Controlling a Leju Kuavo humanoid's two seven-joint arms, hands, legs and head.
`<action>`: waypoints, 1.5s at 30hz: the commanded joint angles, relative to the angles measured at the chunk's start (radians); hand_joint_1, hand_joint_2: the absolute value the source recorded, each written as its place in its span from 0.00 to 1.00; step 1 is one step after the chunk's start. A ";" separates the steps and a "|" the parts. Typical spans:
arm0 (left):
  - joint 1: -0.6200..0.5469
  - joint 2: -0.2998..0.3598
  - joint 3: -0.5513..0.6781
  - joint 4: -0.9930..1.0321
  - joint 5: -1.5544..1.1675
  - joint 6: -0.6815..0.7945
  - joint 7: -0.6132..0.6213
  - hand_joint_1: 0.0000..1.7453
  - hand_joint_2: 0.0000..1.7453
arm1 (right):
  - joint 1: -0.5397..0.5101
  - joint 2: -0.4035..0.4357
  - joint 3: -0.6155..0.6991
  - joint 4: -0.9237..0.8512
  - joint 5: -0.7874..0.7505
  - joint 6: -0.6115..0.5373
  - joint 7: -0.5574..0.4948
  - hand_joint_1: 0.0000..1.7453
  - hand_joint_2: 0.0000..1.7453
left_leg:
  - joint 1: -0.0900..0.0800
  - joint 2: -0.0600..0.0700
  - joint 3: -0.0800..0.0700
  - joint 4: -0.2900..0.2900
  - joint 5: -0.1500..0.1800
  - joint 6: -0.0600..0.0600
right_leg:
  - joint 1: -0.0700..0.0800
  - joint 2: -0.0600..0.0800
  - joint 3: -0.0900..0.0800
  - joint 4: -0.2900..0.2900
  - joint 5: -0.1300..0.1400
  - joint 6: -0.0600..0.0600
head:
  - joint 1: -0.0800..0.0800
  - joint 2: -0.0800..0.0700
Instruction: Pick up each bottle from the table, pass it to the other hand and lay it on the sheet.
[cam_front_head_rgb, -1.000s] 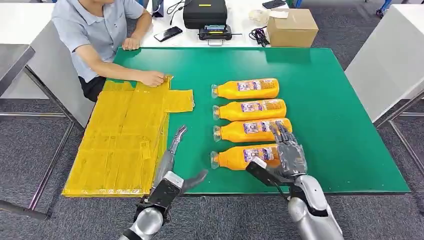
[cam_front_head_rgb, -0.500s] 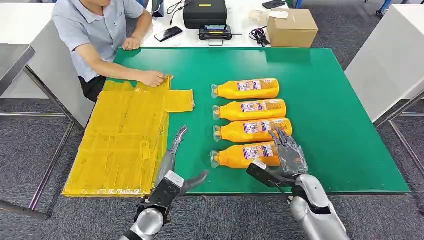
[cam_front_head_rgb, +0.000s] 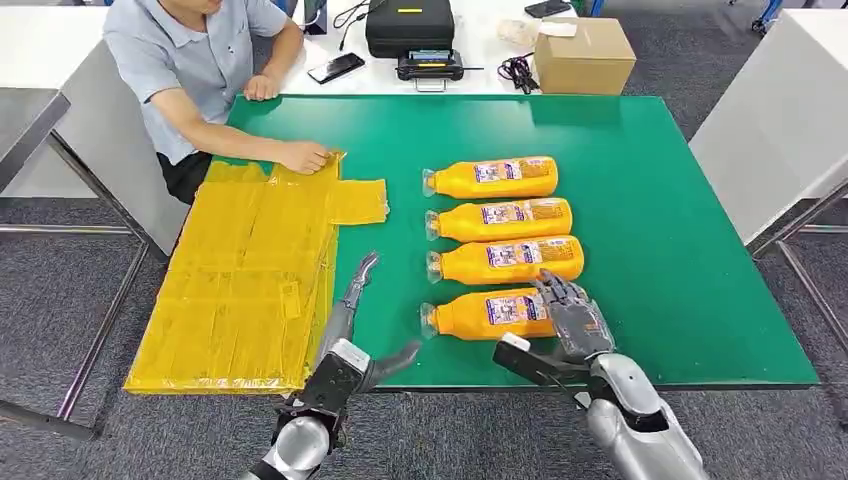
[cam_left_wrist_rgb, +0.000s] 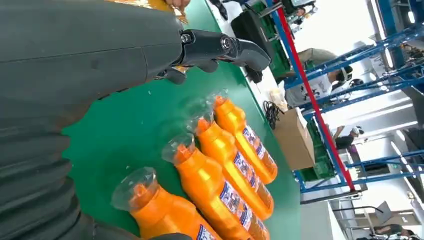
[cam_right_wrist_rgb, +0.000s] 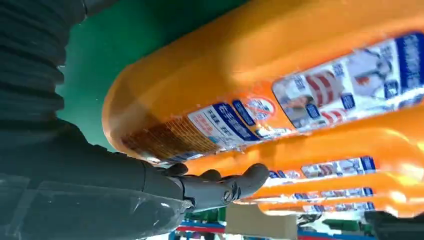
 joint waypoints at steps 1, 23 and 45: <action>-0.036 -0.001 -0.017 0.068 0.007 0.000 -0.005 0.00 1.00 | -0.073 -0.029 0.084 0.090 -0.011 0.028 -0.002 0.00 1.00 | 0.001 0.002 0.003 0.000 -0.001 -0.002 | 0.001 0.002 0.003 -0.001 0.000 -0.002 | 0.000 0.000; -0.069 -0.005 -0.029 0.104 0.014 0.011 -0.031 0.00 1.00 | -0.158 -0.127 0.172 0.118 -0.094 0.161 -0.016 0.00 1.00 | 0.001 0.001 0.004 0.000 -0.001 -0.002 | 0.001 0.001 0.004 -0.001 -0.001 -0.002 | 0.000 0.000; -0.102 -0.013 -0.047 0.154 0.026 0.018 -0.053 0.00 1.00 | -0.136 -0.234 0.239 0.026 -0.246 0.237 -0.085 0.04 1.00 | 0.001 0.001 0.004 0.000 -0.001 -0.002 | 0.001 0.001 0.004 -0.001 -0.001 -0.002 | 0.000 0.000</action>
